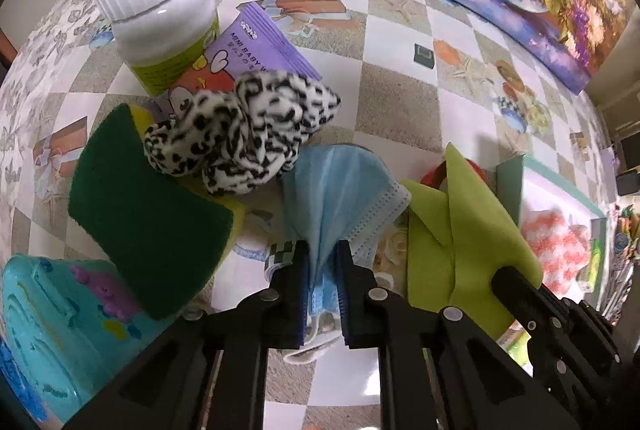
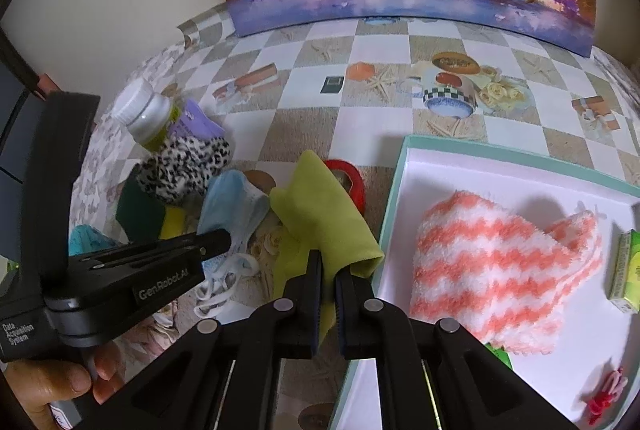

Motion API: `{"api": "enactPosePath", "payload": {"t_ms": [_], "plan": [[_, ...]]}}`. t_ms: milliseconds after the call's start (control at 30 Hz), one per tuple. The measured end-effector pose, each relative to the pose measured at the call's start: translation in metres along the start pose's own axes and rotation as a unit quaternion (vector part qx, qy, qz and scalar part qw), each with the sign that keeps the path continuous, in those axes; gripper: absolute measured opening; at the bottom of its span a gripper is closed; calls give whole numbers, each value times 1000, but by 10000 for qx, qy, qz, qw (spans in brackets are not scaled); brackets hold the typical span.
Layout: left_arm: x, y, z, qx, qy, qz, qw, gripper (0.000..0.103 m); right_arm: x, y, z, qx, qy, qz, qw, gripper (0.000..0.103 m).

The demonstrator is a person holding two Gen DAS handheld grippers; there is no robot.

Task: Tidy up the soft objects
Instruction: 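Lift the mask and cloth and carry both tools over the white tray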

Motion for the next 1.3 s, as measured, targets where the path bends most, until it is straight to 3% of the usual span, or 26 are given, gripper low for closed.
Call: {"api": "enactPosePath", "payload": {"t_ms": [300, 867, 1133, 1300], "plan": [[2, 15, -33, -349, -225, -142, 9990, 12, 1, 12, -25, -383, 238, 179, 9988, 5], [-7, 29, -104, -1234, -302, -131, 9918, 12, 2, 35, -99, -1290, 656, 417, 9886, 5], [-15, 29, -129, -1519, -335, -46, 9878, 12, 0, 41, -130, -1655, 639, 367, 9835, 5], [-26, 27, -140, -1616, -417, 63, 9860, 12, -14, 41, -139, -1756, 371, 405, 9829, 5]]}}
Point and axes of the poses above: each gripper's, at about its wrist camera, not at the fingertips, and z roughly the way its jaws point, x to its left, y to its top, the point moved 1 cm from there along z, roughly the way its jaws point, and after that the axes turned 15 degrees about -x, right-handed, at the moved point
